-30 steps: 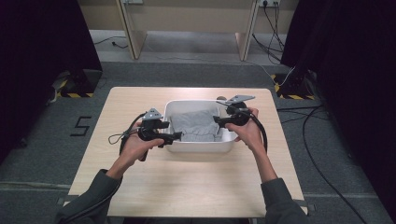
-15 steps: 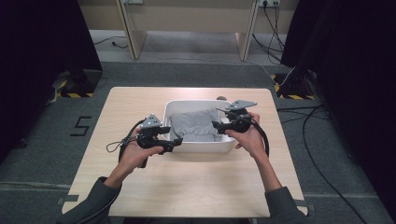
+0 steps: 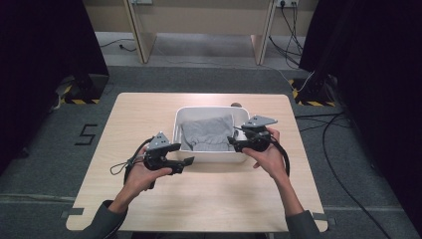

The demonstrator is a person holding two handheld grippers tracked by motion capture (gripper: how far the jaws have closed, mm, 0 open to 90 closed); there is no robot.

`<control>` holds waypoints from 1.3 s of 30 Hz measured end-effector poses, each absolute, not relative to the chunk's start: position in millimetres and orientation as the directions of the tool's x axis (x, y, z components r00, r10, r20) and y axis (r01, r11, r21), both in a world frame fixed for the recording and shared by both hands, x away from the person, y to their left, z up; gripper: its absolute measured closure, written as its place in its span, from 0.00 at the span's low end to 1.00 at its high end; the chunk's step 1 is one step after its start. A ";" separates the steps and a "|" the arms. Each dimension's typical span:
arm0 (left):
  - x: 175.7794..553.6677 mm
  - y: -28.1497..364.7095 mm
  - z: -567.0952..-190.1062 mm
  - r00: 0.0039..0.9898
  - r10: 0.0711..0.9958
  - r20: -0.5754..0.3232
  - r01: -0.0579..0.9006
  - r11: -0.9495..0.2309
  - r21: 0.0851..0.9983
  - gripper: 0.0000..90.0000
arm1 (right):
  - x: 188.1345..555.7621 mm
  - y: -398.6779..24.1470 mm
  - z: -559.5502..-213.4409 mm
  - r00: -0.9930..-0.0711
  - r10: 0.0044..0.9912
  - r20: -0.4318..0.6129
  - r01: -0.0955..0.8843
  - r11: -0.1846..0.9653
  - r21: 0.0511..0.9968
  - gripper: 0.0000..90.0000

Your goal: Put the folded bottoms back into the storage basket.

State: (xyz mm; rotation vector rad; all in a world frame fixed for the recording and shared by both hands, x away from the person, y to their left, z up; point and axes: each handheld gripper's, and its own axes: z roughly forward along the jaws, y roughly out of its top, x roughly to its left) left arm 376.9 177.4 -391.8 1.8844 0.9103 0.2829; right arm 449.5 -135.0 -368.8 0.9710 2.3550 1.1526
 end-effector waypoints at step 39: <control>348.9 192.0 -426.4 0.689 0.703 -0.178 0.469 -0.246 0.848 0.18 | 388.8 -148.1 -394.5 -0.716 0.698 -0.004 0.387 0.401 0.830 0.33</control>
